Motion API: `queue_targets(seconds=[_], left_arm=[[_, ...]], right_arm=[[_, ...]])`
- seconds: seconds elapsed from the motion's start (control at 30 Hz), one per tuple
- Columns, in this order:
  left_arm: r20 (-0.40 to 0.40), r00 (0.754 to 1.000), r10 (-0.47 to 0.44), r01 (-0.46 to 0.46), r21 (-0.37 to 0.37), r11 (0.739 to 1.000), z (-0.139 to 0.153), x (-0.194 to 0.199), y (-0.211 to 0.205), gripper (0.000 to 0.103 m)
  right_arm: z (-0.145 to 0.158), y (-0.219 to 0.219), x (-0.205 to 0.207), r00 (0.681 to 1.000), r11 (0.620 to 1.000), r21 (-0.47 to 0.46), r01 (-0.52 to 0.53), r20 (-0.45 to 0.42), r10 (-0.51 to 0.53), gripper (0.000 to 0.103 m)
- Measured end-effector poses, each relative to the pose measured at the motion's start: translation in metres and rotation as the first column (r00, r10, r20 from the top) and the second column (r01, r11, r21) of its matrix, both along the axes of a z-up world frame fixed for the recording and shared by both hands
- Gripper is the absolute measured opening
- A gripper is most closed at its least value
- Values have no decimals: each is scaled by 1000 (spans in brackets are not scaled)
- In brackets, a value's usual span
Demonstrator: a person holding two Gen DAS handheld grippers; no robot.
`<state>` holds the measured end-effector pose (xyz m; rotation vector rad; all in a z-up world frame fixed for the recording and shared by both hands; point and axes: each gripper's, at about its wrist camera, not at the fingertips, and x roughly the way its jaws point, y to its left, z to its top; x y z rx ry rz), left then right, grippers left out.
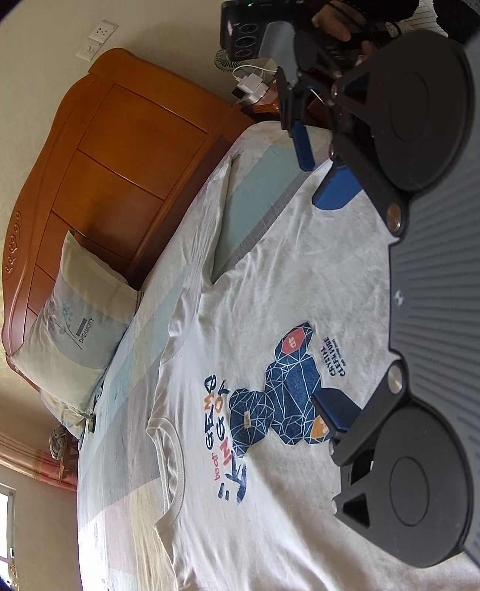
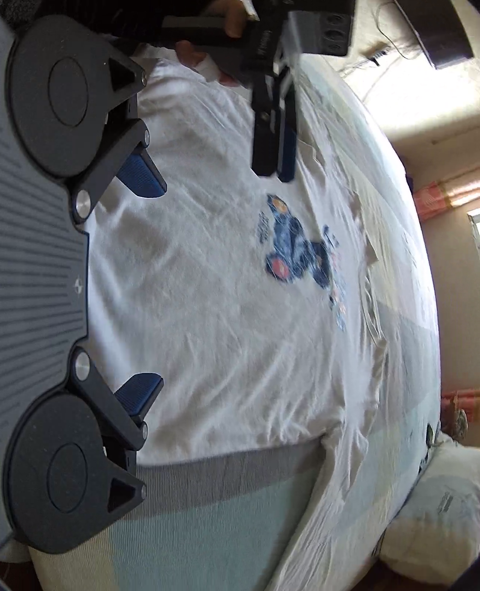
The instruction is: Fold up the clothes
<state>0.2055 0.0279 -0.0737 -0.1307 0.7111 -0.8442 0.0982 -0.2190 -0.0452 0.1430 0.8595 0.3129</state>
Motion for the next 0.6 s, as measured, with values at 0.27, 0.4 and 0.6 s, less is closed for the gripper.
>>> queue_targets(seconds=[0.27,0.4,0.6], left_arm=[[-13,999,-48,49,59,997,-13,3,-21,102],[-18,999,-52,53,70,996,-16,4,-23,102],[-36,999,-39,41,59,997,-19,10,-19,102]], right_arm=[[-6,-154,25,903,869,312,383,69,-423,103],[-18,-222,43,813,747,456,484,82,-577,103],[-55,-289,67,659,529,585,615,-12,-752,103]])
